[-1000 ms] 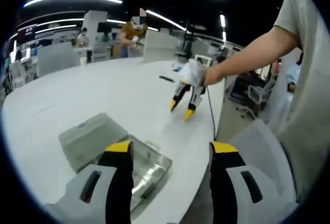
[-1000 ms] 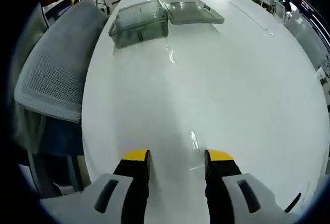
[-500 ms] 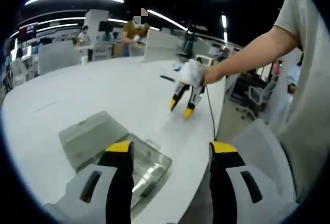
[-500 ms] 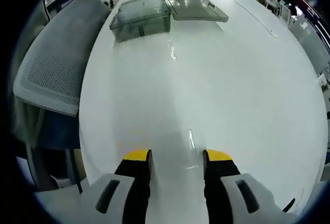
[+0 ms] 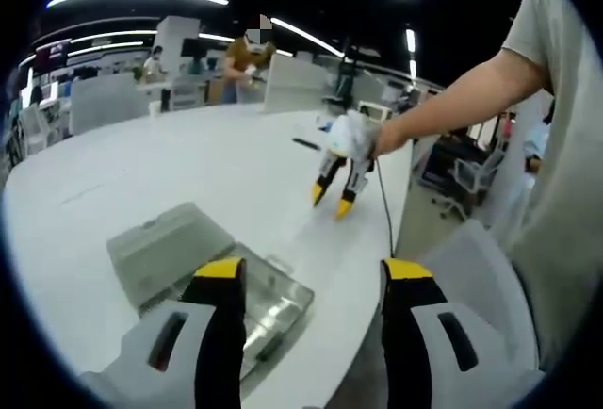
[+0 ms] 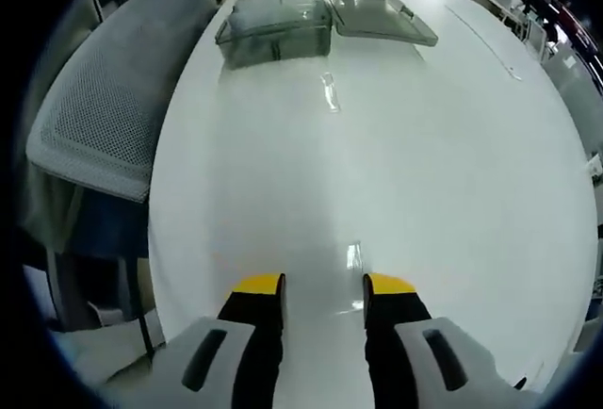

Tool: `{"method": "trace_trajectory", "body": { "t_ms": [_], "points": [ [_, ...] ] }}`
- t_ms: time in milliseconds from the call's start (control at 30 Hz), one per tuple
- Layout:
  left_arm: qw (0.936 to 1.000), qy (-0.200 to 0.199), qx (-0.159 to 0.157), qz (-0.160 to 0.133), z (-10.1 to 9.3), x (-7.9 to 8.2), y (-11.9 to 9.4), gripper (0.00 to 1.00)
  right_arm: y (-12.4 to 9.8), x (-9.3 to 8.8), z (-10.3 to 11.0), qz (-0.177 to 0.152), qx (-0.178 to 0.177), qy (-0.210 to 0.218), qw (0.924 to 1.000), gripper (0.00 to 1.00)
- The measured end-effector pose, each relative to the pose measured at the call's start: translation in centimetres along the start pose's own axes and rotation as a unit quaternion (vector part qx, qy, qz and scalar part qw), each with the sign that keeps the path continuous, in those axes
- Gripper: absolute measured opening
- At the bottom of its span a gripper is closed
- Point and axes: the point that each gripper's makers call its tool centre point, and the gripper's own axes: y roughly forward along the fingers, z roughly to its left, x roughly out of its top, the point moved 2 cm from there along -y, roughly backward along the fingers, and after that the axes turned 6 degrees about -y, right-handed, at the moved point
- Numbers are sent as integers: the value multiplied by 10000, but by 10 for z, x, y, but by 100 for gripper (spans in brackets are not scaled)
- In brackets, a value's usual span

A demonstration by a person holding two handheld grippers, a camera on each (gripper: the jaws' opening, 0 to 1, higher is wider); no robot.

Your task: Insert the divider into the dual guide fixture by aligning both edges with the guide slots and pushing it downward to the bottom, including one-sided entry, uneven engagement, binding, and posture correction.

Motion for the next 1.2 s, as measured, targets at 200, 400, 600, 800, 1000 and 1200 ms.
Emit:
{"method": "trace_trajectory", "body": {
  "t_ms": [200, 400, 600, 800, 1000, 1200],
  "points": [
    [10000, 9, -6, -2, -1, 0, 0, 55, 0, 1, 0, 163, 66, -97, 9998, 28],
    [10000, 0, -5, 7, -1, 0, -1, 55, 0, 1, -1, 229, 113, -65, 9997, 28],
    [10000, -23, 0, 39, -1, -1, 0, 55, 0, 2, -2, 245, 149, -11, 9996, 27],
    [10000, -32, -7, 51, -2, 0, 0, 55, 0, 5, -2, 226, 149, 12, 9996, 27],
    [10000, -40, -18, 78, -2, -1, 2, 55, 0, 8, 0, 210, 147, 22, 9997, 27],
    [10000, -49, -20, 75, -2, -1, 3, 56, -2, 13, 0, 169, 107, 22, 9998, 27]
  ]
}}
